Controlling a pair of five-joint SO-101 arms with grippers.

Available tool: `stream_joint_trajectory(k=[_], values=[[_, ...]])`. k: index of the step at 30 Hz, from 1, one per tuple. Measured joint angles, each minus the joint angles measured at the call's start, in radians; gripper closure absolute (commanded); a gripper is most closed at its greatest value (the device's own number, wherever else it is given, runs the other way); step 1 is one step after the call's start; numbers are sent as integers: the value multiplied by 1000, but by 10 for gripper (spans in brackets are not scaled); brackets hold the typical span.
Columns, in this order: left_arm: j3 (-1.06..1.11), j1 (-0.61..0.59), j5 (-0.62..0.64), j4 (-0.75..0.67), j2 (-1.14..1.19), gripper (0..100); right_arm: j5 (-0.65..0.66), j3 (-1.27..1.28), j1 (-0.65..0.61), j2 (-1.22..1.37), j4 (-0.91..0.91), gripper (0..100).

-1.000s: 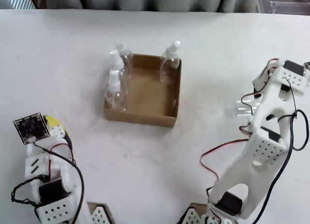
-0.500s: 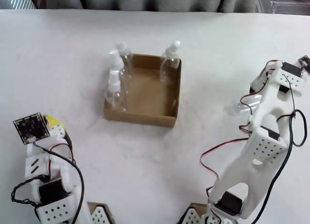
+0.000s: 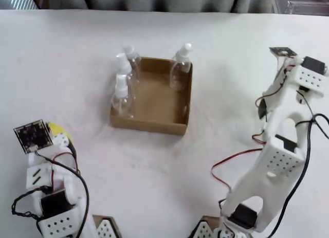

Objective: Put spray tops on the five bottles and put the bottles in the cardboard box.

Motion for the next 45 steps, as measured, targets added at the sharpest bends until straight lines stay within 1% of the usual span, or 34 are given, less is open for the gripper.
stream_joint_trajectory(k=[3, 6, 10, 14, 16, 20, 21, 23, 26, 30, 35, 39, 45], values=[[0, 0, 0, 0, 0, 979, 58, 71, 41, -38, 0, 982], [0, 0, 0, 0, 0, 979, 89, 204, 68, -104, -31, 982], [0, 0, 0, 0, 0, 979, 94, 436, 98, -252, -146, 982], [0, 0, 0, 0, 0, 979, 95, 687, 110, -404, -305, 978], [0, 0, 0, 0, 0, 979, 95, 801, 114, -457, -387, 940], [0, 0, 0, 0, 0, 979, 95, 947, 114, -491, -528, 758], [0, 0, 0, 0, 0, 979, 95, 959, 114, -491, -545, 724], [0, 0, 0, 0, 0, 979, 95, 961, 114, -491, -563, 704], [0, 0, 0, 0, 0, 979, 89, 964, 115, -491, -572, 704], [0, 0, 0, 0, 0, 979, 20, 954, 115, -491, -572, 704], [0, 0, 0, 0, 0, 979, -71, 893, 115, -491, -503, 704], [0, 0, 0, 0, 0, 979, -147, 876, 115, -491, -491, 704], [0, 0, 0, 0, 0, 979, -169, 876, 115, -491, -491, 704]])
